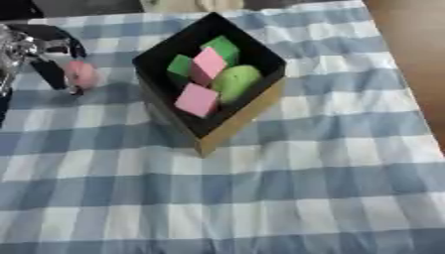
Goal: Pick up objects on the table and place them in the box.
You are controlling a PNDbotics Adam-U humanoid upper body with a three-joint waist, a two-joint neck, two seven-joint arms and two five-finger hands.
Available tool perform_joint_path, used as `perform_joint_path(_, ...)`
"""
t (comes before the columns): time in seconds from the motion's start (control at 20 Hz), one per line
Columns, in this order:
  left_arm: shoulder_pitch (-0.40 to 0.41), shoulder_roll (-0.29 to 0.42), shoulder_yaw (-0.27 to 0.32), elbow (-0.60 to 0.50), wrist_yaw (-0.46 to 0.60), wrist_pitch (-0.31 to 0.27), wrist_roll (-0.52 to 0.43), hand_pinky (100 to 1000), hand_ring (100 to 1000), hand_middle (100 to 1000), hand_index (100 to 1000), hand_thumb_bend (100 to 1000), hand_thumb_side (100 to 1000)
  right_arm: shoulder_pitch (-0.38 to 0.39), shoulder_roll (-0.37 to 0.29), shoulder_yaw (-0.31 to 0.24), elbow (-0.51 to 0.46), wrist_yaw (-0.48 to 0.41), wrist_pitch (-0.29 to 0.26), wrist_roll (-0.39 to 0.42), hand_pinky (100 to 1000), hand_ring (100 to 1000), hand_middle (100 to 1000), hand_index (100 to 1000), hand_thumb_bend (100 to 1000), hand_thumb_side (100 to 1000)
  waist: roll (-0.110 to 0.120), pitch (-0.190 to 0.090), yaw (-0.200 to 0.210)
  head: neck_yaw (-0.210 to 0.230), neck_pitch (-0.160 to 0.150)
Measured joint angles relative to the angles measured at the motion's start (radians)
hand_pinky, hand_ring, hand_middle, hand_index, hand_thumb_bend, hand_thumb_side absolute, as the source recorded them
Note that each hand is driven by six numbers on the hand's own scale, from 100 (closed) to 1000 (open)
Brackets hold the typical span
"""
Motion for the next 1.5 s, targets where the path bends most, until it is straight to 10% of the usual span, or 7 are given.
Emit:
perform_joint_path(0.75, 0.009, -0.016, 0.003, 0.018, -0.093, 0.030, 0.100, 717, 738, 608, 732, 247, 218, 0.000, 0.007, 0.004, 0.000, 0.006, 0.013, 0.012, 1000, 1000, 415, 1000, 100, 522, -0.005, 0.000, 0.000, 0.004, 0.000)
perform_joint_path(1.5, 0.006, -0.014, 0.005, -0.057, -0.105, 0.046, 0.166, 645, 639, 519, 662, 267, 100, 0.001, 0.007, 0.006, 0.000, 0.008, 0.017, 0.016, 1000, 1000, 412, 1000, 100, 523, -0.005, 0.000, 0.008, -0.001, 0.001)
